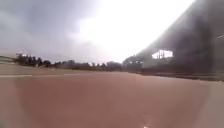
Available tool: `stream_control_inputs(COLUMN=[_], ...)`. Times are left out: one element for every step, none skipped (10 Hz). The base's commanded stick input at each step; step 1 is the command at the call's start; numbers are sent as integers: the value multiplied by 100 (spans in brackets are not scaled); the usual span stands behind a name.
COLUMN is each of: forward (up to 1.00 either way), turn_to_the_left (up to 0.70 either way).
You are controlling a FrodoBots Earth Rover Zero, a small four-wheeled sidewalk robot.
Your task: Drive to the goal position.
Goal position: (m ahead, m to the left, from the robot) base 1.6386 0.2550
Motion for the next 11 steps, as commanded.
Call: stream_control_inputs(forward=[70, 70, 70, 70, 70, 70, 70, 70, 70, 70, 70], turn_to_the_left=[0, 0, 0, 0, 0, 0, 0, 0, 0, 0, 0])
